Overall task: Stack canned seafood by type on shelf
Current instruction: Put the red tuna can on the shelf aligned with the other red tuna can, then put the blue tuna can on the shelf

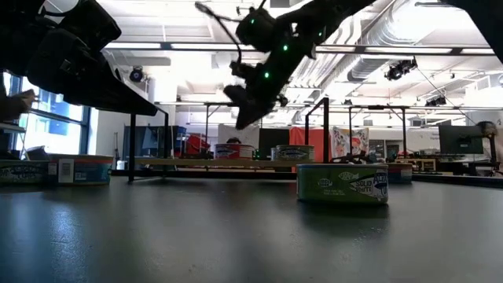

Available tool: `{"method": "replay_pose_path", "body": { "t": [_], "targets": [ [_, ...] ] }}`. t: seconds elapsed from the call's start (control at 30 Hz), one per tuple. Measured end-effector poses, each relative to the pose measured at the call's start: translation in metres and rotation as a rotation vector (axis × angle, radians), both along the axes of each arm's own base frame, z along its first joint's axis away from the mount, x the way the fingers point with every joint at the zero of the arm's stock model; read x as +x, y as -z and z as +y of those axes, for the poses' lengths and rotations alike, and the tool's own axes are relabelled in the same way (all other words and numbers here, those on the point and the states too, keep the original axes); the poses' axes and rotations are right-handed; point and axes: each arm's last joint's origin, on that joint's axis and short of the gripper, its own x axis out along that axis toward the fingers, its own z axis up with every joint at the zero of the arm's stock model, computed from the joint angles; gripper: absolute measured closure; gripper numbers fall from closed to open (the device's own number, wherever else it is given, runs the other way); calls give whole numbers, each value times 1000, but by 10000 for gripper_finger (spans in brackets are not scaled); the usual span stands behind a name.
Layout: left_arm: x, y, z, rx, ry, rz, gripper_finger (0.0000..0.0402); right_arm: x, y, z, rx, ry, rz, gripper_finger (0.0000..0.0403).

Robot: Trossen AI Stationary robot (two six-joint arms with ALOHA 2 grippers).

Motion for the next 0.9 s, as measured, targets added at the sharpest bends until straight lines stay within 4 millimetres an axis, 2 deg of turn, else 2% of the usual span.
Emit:
{"method": "replay_pose_path", "body": {
  "t": [0.07, 0.13, 0.2, 0.33, 0.47, 0.57, 0.63, 0.73, 0.8, 0.9],
  "targets": [
    [0, 0, 0, 0, 0, 0, 317, 2, -7, 9, -3, -13, -41, 355],
    [0, 0, 0, 0, 2, 1, 317, 9, -12, 27, 3, -43, -104, 355],
    [0, 0, 0, 2, 2, 4, 317, 16, -15, 53, 2, -101, -156, 355],
    [-1, 1, -1, 1, 8, 10, 317, 23, -9, 117, 1, -211, -172, 355],
    [-2, 1, -4, -13, 31, 16, 317, 8, -1, 184, -47, -221, -109, 355],
    [-4, 1, -7, -17, 46, 13, 317, -14, 21, 222, -99, -211, -66, 355],
    [-4, 1, -8, -17, 54, 13, 317, -29, 43, 238, -55, -272, -22, 355],
    [-5, 1, -9, -17, 59, 13, 317, -40, 62, 252, 69, -329, -101, 355],
    [-5, 1, -9, -17, 56, 12, 317, -41, 68, 252, 123, -351, -187, 355],
    [-3, 0, -7, 17, 64, 11, 317, -40, 71, 245, 113, -368, -282, 355]
  ]
}}
